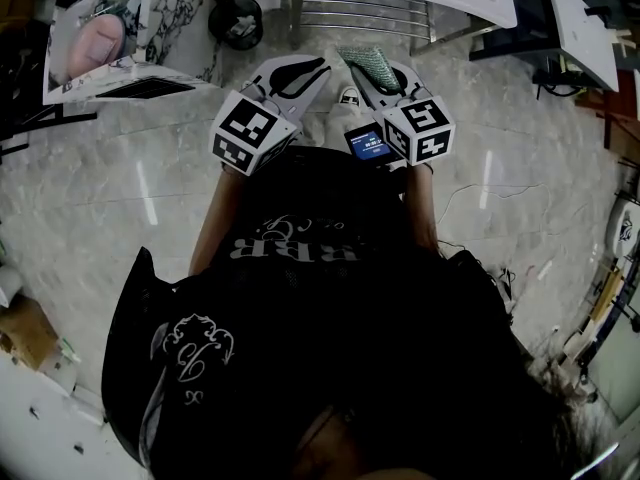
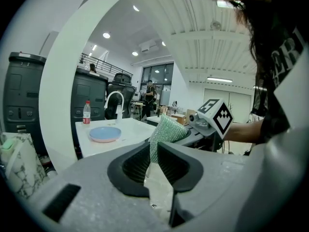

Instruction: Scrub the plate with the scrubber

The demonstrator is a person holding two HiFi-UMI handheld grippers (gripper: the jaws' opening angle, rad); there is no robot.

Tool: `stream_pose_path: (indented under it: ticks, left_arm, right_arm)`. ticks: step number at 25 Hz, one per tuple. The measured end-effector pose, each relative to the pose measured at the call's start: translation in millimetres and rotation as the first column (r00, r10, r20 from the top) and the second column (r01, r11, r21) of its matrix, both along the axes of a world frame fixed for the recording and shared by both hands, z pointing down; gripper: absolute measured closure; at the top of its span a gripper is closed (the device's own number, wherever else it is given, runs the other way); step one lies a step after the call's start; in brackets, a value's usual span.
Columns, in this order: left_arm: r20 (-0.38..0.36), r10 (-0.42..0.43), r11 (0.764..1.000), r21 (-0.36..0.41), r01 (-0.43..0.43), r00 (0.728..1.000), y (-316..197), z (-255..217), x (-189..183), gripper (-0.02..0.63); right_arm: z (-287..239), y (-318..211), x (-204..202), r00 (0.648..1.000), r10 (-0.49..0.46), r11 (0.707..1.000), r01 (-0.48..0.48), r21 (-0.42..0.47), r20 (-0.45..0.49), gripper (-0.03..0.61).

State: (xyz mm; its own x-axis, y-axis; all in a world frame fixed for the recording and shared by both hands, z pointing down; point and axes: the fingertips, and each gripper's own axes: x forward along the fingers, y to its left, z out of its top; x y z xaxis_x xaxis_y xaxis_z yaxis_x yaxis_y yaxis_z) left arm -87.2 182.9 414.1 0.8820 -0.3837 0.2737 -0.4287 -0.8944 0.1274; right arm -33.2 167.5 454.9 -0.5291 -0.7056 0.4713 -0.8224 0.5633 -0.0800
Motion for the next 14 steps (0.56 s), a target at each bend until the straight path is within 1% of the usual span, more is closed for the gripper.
stream_pose_path:
  ticks: [14]
  left_arm:
    - [-0.005, -0.014, 1.0, -0.002, 0.014, 1.0, -4.6, -1.3, -5.9, 0.571]
  right_arm:
    - [-1.9, -7.2, -2.7, 1.0, -0.007, 1.0, 0.007, 0.002, -0.016, 0.488]
